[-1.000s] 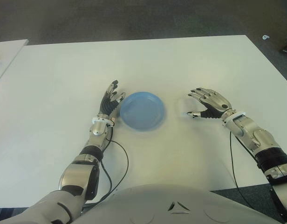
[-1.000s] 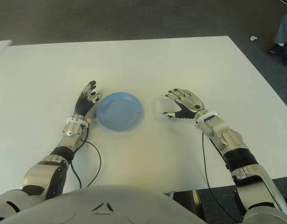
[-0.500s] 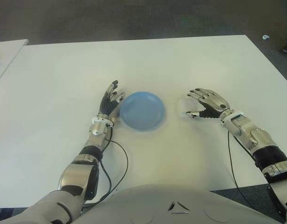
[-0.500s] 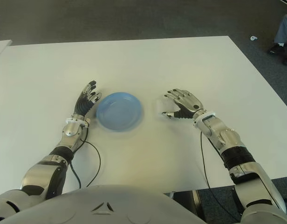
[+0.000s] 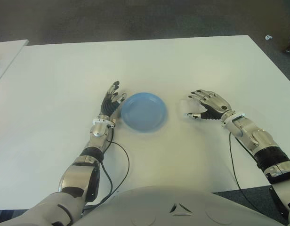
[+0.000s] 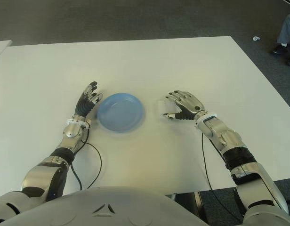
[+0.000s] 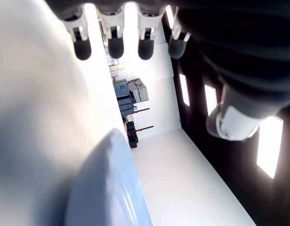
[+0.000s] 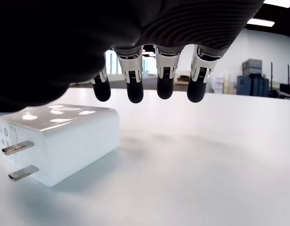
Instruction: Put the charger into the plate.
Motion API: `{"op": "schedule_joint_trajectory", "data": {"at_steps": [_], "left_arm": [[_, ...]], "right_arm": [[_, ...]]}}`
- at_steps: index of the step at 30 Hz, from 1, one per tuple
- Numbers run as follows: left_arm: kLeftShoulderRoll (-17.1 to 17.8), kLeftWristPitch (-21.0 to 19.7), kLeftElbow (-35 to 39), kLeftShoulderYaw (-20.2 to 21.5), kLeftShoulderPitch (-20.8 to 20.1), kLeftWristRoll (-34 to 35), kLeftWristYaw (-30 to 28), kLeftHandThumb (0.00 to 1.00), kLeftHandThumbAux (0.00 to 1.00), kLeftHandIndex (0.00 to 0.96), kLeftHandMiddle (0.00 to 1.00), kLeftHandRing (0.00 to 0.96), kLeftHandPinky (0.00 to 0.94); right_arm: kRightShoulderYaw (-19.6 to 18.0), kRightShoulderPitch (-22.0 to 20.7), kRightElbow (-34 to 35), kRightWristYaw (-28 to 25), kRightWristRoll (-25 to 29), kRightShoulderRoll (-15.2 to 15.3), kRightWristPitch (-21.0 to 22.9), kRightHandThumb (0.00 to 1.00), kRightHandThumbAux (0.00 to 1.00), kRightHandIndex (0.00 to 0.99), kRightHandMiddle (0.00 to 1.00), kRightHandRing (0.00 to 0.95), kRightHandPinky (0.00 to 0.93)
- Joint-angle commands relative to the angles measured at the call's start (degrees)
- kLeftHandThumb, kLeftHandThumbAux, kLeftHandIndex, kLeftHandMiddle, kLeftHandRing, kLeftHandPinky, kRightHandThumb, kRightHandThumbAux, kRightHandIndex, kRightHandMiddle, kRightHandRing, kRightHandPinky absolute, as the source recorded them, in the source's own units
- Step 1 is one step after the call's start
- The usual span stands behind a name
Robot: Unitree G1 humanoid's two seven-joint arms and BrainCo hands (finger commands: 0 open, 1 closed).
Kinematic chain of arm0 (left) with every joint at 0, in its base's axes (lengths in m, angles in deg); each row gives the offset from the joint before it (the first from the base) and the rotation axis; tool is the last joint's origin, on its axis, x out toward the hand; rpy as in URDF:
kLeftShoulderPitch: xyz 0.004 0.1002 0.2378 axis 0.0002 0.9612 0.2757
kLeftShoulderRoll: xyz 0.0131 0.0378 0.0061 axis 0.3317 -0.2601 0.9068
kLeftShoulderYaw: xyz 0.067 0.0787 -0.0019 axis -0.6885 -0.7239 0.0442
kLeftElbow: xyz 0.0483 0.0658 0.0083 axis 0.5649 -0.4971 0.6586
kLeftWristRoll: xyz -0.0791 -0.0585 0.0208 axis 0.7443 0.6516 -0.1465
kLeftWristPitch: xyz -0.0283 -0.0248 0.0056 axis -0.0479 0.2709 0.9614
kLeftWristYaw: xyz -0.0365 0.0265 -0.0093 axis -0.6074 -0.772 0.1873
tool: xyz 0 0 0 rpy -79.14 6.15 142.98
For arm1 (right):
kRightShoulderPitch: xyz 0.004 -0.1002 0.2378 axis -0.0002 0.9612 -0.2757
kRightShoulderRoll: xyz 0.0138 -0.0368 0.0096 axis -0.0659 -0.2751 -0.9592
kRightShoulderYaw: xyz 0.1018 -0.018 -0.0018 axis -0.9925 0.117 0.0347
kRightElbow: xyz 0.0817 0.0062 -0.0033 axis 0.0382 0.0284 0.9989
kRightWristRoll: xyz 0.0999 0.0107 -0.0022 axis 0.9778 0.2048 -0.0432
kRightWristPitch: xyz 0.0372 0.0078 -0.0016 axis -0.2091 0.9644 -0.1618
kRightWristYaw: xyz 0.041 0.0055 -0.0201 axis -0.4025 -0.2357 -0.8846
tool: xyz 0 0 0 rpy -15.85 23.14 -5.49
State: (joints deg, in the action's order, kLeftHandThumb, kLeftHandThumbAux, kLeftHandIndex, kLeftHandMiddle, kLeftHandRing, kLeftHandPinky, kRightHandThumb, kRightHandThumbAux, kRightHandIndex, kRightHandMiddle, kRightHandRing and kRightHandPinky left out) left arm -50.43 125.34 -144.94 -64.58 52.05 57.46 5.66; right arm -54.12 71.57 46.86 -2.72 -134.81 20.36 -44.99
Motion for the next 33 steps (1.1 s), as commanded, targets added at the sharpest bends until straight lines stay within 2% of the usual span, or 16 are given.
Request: {"op": "schedule_joint_trajectory", "data": {"at_steps": [1, 15, 33], "left_arm": [[-0.42, -1.1, -3.85, -0.26, 7.05, -0.59, -0.58, 0.0, 0.549, 0.036, 0.057, 0.021, 0.009], [-0.51, -1.25, -3.61, -0.38, 7.17, -0.55, -0.94, 0.0, 0.536, 0.025, 0.042, 0.002, 0.0], [-1.09, -1.21, -3.33, 0.21, 7.33, 0.68, -1.68, 0.0, 0.532, 0.041, 0.065, 0.024, 0.01]], "right_arm": [[0.84, -1.21, -0.49, -0.48, -0.64, 0.04, 0.37, 0.26, 0.126, 0.0, 0.0, 0.0, 0.0], [1.23, -2.38, 0.19, -2.59, -0.6, 0.75, -0.06, 0.267, 0.131, 0.0, 0.0, 0.0, 0.0], [1.35, -2.59, 1.53, -4.78, 0.19, 1.35, -0.97, 0.291, 0.13, 0.0, 0.0, 0.0, 0.0]]}}
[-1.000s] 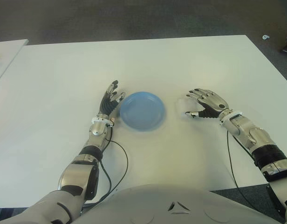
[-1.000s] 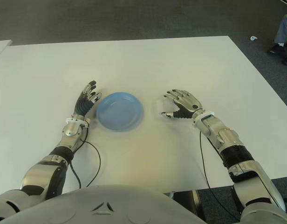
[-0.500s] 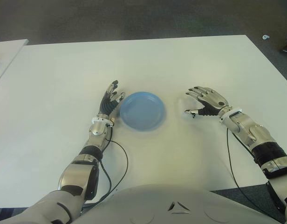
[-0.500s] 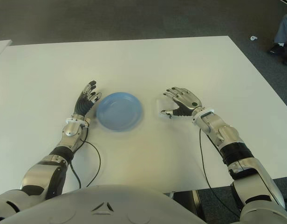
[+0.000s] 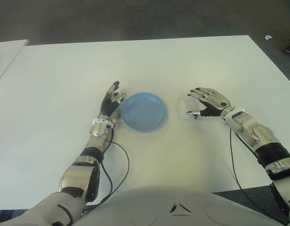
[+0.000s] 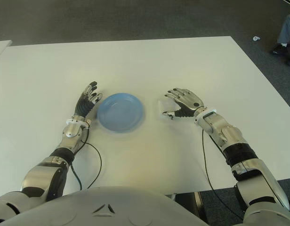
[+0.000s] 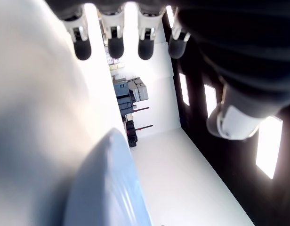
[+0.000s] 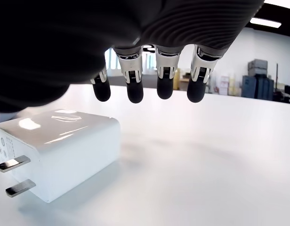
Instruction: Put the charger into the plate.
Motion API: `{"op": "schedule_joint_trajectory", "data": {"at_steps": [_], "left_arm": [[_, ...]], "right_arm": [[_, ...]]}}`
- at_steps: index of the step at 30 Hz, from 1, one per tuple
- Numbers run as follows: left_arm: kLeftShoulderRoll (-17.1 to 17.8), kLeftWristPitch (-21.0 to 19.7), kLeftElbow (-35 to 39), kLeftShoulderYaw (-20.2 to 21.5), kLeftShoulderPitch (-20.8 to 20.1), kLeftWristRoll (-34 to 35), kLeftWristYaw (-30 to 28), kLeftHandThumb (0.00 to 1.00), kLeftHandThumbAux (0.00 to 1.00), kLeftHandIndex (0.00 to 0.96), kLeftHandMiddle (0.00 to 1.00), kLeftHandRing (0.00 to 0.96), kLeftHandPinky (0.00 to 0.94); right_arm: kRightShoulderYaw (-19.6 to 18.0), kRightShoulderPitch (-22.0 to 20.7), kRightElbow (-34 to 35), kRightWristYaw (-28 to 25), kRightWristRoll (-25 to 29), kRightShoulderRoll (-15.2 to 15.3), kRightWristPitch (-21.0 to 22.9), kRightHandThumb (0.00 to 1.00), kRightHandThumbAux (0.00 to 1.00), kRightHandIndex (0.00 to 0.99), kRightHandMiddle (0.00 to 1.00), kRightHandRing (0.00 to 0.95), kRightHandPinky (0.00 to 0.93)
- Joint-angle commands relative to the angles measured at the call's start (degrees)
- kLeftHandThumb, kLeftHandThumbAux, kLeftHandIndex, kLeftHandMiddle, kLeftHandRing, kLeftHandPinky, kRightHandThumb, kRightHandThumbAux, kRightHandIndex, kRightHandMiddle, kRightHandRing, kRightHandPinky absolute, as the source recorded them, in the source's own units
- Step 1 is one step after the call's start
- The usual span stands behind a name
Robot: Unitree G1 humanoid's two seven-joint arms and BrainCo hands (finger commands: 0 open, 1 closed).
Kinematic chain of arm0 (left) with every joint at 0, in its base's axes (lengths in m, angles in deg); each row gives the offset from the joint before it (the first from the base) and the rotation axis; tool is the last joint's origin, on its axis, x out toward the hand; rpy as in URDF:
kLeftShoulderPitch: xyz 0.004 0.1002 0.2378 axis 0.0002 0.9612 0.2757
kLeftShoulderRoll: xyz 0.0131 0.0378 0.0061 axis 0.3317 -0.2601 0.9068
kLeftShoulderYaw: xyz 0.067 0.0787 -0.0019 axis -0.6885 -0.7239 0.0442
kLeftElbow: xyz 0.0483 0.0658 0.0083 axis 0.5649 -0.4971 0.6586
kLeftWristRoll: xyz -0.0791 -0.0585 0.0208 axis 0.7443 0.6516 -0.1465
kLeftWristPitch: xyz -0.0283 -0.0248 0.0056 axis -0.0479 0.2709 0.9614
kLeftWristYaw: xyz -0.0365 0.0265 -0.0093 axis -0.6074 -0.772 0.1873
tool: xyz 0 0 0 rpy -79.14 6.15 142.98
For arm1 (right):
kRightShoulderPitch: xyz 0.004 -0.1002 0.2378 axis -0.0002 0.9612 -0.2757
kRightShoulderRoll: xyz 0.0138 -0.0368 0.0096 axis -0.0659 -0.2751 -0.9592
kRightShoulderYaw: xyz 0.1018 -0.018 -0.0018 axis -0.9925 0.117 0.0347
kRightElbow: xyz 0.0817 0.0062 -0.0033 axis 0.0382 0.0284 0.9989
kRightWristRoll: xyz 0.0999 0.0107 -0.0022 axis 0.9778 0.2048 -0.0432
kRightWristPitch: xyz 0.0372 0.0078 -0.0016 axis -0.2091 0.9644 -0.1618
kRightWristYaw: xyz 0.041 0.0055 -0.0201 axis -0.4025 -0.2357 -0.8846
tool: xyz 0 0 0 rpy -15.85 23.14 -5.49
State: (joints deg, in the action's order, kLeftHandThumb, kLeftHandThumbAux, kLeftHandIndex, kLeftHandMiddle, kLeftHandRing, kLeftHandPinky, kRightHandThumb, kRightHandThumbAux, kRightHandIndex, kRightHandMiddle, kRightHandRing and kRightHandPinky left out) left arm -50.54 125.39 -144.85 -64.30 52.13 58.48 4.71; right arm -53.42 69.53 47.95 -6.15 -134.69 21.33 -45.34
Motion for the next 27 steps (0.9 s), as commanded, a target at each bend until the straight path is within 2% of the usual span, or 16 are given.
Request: {"op": "schedule_joint_trajectory", "data": {"at_steps": [1, 27], "left_arm": [[-0.98, -1.22, -3.42, -0.08, 7.25, -0.32, -0.69, 0.0, 0.531, 0.041, 0.066, 0.024, 0.006], [-1.36, -1.55, -2.45, -0.05, 7.76, -0.25, -0.69, 0.0, 0.519, 0.056, 0.081, 0.035, 0.011]], "right_arm": [[0.7, -0.58, 0.51, -1.56, 0.07, 0.4, -0.65, 0.293, 0.131, 0.0, 0.0, 0.0, 0.0], [1.38, -0.21, 1.73, -5.06, -0.49, 0.8, -0.99, 0.301, 0.134, 0.0, 0.0, 0.0, 0.0]]}}
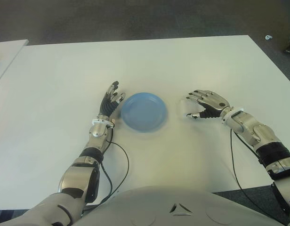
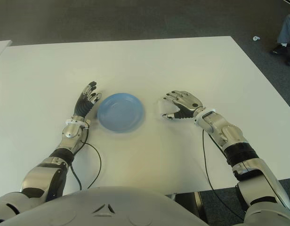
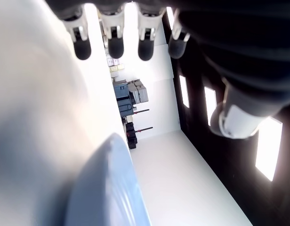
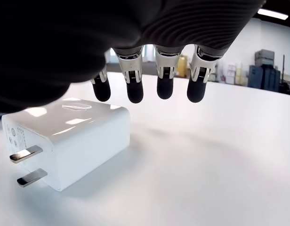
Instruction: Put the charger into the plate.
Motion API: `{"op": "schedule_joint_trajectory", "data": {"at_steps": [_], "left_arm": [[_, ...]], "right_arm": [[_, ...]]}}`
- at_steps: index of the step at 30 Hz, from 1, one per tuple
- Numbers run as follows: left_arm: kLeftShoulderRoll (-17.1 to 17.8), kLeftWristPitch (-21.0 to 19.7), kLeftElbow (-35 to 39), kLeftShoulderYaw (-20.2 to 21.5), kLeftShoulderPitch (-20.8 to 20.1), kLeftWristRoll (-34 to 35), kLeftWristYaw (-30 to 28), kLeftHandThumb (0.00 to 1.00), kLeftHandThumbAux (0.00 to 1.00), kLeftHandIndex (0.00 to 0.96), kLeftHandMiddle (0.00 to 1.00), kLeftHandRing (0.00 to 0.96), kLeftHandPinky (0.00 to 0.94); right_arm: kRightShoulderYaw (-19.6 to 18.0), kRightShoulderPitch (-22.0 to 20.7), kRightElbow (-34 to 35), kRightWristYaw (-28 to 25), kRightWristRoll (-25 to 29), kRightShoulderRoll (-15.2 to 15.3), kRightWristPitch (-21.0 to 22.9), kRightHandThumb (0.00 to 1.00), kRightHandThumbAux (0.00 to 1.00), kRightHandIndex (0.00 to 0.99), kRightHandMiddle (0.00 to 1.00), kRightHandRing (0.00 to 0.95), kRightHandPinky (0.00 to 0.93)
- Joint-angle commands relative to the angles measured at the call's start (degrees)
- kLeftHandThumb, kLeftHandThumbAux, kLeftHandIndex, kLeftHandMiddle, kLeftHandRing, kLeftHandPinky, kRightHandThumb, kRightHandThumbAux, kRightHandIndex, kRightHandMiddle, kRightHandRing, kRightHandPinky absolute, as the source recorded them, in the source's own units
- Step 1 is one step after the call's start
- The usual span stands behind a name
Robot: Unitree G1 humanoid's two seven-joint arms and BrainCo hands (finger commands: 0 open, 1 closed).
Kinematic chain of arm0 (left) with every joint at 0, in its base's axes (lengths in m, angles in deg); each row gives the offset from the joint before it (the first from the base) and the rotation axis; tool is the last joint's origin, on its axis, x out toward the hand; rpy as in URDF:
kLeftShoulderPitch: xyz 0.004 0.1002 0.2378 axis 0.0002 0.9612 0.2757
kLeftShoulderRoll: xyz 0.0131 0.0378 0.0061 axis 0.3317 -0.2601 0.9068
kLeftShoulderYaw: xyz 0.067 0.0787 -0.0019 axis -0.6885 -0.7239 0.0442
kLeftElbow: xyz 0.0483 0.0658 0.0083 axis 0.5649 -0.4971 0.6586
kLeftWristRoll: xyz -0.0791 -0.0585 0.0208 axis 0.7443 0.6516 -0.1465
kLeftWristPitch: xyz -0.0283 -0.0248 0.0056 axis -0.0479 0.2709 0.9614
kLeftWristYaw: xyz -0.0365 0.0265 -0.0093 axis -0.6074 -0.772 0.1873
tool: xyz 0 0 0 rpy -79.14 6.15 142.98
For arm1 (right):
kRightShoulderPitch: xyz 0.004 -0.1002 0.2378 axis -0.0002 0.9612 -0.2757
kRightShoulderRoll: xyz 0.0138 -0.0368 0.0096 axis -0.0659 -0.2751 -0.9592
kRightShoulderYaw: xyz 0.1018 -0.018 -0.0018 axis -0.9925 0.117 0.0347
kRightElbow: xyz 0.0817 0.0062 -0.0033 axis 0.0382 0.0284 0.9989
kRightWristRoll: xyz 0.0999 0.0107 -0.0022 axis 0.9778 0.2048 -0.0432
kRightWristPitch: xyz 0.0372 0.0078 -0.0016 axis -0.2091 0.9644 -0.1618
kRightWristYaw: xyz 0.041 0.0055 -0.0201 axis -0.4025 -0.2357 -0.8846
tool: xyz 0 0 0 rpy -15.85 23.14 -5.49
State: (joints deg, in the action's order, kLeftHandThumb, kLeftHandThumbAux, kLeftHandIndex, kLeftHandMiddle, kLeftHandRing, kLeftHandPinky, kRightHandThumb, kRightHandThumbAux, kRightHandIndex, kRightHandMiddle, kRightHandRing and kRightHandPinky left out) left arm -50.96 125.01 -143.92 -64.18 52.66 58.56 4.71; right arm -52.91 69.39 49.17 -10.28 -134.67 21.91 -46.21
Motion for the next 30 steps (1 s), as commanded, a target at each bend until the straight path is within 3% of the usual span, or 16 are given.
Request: {"op": "schedule_joint_trajectory", "data": {"at_steps": [1, 30], "left_arm": [[-0.96, -1.2, -3.36, -0.14, 7.23, -0.24, -0.81, 0.0, 0.518, 0.057, 0.081, 0.034, 0.009], [-0.75, -0.29, -2.29, -0.23, 8.54, -0.21, -1.47, 0.0, 0.515, 0.064, 0.083, 0.028, 0.0]], "right_arm": [[0.88, 0.07, 0.62, -0.99, -0.53, 0.17, -0.01, 0.302, 0.134, 0.0, 0.0, 0.0, 0.0], [3.24, 0.94, -2.44, 3.02, -2.76, -1.45, 2.18, 0.305, 0.137, 0.0, 0.0, 0.0, 0.0]]}}
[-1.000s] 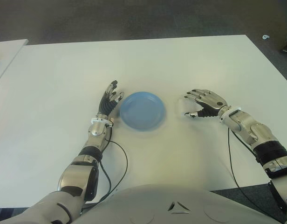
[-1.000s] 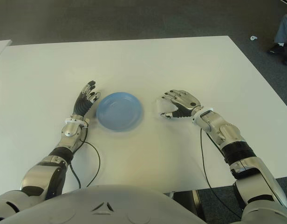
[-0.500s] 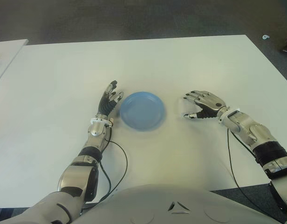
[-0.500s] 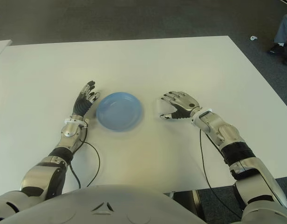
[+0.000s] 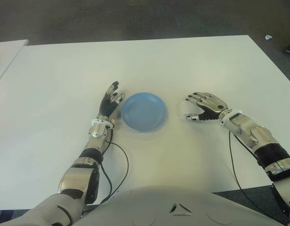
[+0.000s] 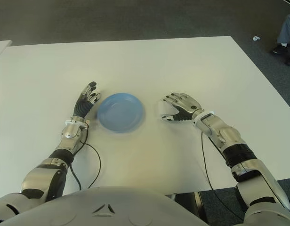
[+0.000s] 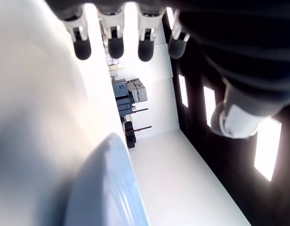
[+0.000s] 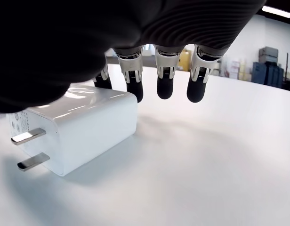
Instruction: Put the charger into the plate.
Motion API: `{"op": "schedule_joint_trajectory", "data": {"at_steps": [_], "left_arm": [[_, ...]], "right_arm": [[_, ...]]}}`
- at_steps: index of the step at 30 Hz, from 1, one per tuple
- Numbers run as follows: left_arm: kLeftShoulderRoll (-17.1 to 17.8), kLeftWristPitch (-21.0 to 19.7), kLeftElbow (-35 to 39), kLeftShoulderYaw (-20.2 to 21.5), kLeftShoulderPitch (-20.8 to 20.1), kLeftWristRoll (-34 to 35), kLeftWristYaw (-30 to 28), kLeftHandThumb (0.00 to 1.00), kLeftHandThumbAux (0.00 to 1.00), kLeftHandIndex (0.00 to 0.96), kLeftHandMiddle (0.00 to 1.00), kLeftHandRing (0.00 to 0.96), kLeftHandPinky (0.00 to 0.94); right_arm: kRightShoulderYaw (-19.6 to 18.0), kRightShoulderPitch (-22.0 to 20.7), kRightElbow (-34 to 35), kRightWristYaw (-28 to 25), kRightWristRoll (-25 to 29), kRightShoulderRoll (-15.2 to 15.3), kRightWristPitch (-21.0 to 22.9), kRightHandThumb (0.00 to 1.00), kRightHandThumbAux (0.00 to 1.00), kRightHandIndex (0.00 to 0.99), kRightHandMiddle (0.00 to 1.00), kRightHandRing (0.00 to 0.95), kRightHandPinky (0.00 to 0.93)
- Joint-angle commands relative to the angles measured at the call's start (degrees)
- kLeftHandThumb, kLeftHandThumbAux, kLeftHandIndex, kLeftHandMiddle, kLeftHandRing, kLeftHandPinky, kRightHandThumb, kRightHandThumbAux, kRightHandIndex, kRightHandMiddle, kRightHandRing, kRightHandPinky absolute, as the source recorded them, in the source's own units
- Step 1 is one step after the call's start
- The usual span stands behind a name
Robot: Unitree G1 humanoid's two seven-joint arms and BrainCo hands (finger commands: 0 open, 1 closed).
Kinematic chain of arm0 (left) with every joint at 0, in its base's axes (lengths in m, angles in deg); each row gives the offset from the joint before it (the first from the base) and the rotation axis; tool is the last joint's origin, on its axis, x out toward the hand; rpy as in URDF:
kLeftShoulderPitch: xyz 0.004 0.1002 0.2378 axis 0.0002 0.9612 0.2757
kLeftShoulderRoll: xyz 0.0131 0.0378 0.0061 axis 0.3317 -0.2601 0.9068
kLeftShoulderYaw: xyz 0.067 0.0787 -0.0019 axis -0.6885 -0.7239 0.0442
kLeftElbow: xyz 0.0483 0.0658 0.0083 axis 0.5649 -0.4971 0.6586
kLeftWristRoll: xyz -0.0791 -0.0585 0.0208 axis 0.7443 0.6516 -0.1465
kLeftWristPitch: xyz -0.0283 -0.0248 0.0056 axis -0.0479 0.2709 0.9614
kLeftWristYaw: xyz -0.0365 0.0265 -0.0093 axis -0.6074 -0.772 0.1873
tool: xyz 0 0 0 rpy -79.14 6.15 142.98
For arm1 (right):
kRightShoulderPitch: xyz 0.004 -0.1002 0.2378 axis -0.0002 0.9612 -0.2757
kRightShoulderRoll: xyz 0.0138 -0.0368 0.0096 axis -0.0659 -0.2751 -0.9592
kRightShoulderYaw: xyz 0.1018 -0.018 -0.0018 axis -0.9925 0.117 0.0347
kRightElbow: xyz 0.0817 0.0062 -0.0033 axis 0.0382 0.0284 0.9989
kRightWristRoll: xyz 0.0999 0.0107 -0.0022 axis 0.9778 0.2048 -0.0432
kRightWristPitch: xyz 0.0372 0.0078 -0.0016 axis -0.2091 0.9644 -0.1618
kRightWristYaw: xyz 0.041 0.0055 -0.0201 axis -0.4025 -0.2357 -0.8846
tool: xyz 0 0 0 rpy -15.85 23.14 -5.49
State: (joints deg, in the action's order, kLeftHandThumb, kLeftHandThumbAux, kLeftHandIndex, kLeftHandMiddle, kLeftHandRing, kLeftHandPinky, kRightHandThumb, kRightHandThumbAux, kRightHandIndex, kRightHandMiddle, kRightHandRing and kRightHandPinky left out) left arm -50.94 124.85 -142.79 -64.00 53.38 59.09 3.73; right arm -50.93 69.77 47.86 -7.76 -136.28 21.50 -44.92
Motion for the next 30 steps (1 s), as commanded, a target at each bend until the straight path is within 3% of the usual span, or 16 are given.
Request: {"op": "schedule_joint_trajectory", "data": {"at_steps": [1, 30], "left_arm": [[-0.75, -0.09, -3.41, -0.41, 7.88, -0.72, -0.51, 0.0, 0.513, 0.063, 0.083, 0.028, 0.0], [-0.5, 0.08, -1.75, -0.02, 9.26, 0.28, -0.9, 0.0, 0.545, 0.076, 0.099, 0.05, 0.015]], "right_arm": [[1.35, 0.55, -1.22, 0.68, -1.19, -1.12, 1.01, 0.306, 0.136, 0.0, 0.0, 0.0, 0.0], [4.49, -1.55, -6.26, 3.45, -2.39, -3.58, 2.17, 0.297, 0.136, 0.0, 0.0, 0.0, 0.0]]}}
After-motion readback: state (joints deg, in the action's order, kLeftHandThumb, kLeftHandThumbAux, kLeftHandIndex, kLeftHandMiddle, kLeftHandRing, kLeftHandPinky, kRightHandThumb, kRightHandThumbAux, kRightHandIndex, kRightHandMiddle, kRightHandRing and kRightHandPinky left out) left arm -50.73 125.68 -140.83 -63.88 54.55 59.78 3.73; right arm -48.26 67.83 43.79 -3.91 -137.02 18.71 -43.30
